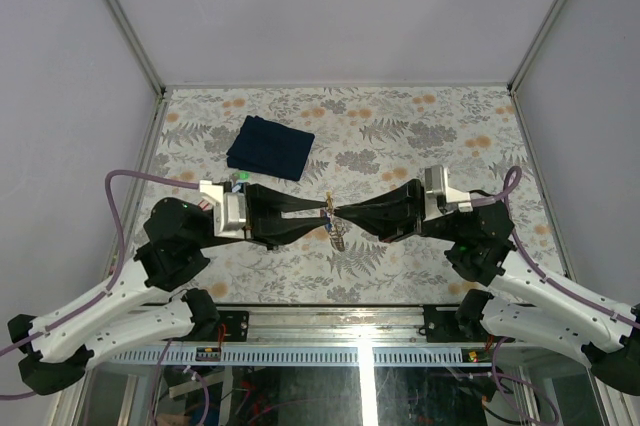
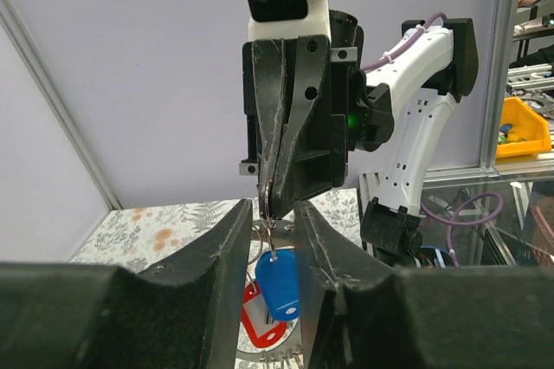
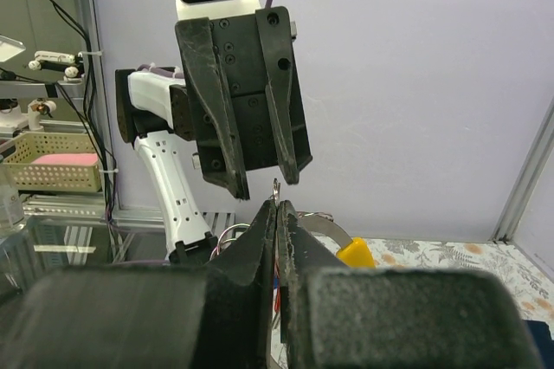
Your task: Put the keys on the keyring
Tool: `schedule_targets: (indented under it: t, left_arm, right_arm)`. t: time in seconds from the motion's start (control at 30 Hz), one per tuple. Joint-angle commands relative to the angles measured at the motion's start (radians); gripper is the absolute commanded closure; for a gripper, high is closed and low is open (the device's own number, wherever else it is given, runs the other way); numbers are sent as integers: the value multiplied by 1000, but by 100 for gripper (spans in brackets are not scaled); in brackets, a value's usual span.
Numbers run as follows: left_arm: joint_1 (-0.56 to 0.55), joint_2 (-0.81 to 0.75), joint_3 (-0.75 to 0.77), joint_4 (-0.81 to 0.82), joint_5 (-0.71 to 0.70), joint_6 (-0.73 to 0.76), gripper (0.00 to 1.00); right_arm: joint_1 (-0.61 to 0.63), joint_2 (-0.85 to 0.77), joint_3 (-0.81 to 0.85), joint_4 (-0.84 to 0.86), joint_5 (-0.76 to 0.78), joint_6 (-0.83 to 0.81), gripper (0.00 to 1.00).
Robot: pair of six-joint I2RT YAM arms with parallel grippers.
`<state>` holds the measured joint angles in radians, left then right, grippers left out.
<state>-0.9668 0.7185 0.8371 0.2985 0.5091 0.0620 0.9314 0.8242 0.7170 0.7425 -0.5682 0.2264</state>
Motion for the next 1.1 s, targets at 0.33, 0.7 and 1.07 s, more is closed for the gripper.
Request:
schedule_targets:
  t: [0.33, 0.7, 1.07]
  left_arm:
    - [1, 17, -20, 102, 11, -30, 86]
    - [2, 31, -8, 103, 27, -29, 87]
    - [2, 41, -1, 111, 44, -34, 92]
  right_arm:
    - [4, -32, 62, 84, -10, -12, 100]
    - [4, -29, 64, 63, -21, -19, 100]
    - [5, -31, 64, 41, -27, -28, 100]
